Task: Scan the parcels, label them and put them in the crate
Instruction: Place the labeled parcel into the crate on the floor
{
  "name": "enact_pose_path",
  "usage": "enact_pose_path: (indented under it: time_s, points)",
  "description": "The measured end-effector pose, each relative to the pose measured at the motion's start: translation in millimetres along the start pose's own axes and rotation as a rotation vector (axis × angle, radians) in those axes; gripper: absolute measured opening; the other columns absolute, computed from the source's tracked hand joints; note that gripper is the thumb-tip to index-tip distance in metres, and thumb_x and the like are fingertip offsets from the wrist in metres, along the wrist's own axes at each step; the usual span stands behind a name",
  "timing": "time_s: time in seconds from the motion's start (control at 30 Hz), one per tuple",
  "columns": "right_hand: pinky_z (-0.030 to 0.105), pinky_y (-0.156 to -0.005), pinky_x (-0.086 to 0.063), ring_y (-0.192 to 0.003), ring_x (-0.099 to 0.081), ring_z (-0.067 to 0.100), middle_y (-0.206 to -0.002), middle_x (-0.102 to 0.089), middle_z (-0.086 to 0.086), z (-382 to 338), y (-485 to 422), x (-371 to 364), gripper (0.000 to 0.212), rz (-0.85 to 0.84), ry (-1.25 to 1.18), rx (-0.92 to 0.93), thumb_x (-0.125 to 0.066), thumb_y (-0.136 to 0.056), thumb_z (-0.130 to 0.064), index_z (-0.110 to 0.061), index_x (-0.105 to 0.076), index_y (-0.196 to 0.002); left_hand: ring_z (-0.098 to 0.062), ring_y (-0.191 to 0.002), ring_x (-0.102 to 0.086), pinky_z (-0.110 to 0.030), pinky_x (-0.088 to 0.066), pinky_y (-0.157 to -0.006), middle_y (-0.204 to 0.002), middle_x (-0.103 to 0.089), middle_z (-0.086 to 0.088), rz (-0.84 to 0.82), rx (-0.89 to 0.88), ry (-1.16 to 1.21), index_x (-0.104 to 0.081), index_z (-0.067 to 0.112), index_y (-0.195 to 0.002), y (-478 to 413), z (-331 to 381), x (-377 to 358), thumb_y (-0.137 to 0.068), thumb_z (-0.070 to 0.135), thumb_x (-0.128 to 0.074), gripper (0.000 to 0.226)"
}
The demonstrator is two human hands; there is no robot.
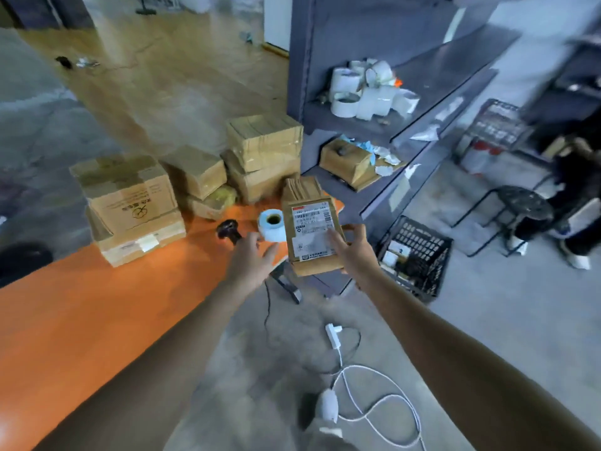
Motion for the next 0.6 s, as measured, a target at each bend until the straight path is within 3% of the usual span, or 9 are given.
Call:
enact_pose_path:
  time_s: [0.1,0.2,0.33,0.47,0.6]
  points:
    - [0.043,-0.069,-0.059,-0.075,-0.064,0.018,-0.089,-0.061,-0.001,32,19,59,0.041,0.13,0.018,-0.054,-0.055,-0.093,-0.053,-0.024,-0.041,-0.118,-0.037,-0.116,-0.053,-0.039,-0.044,-0.091,-0.124,-0.058,-0.019,-0.105,-0.14,-0.222,-0.053,0.007,-0.127,11,31,-41,-0.092,0.043,-0.058,0.05]
    - [0.024,-0.04,-0.05,-0.057,-0.061,0.009,-0.081,-0.059,-0.006,66,36,115,0.033,0.234,-0.019,-0.102,-0.055,-0.093,-0.053,-0.029,-0.042,-0.113,-0.039,-0.121,-0.047,-0.044,-0.042,-0.096,-0.128,-0.052,-0.018,-0.209,-0.214,-0.3,-0.048,0.014,-0.134,25,65,-84,-0.094,0.046,-0.051,0.052]
    - [0.028,-0.056,-0.049,-0.069,-0.058,0.007,-0.086,-0.057,-0.009,114,45,184,0.034,0.319,-0.029,-0.133,-0.055,-0.091,-0.056,-0.032,-0.042,-0.111,-0.035,-0.133,-0.033,-0.046,-0.034,-0.103,-0.144,-0.038,-0.013,-0.347,-0.303,-0.417,-0.036,0.018,-0.143,49,112,-149,-0.096,0.055,-0.039,0.06]
    - [0.025,-0.049,-0.045,-0.068,-0.057,0.005,-0.081,-0.053,-0.016,169,47,252,0.034,0.367,-0.046,-0.15,-0.054,-0.09,-0.06,-0.035,-0.041,-0.109,-0.032,-0.134,-0.032,-0.045,-0.034,-0.102,-0.144,-0.037,-0.013,-0.37,-0.385,-0.509,-0.033,0.02,-0.145,68,163,-226,-0.097,0.058,-0.034,0.062]
    - [0.021,-0.044,-0.045,-0.068,-0.058,0.007,-0.092,-0.061,0.0,226,40,335,0.037,0.377,-0.064,-0.177,-0.054,-0.089,-0.06,-0.032,-0.042,-0.11,-0.032,-0.131,-0.035,-0.046,-0.037,-0.099,-0.145,-0.037,-0.009,-0.406,-0.406,-0.539,-0.033,0.023,-0.144,89,213,-310,-0.095,0.06,-0.032,0.061]
Point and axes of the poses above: each hand's wrist, its own y-axis away from the middle knuckle, its own x-axis out of the back of the hand, z = x × y, the point moved 4 cm from there along -y, towards the middle knuckle
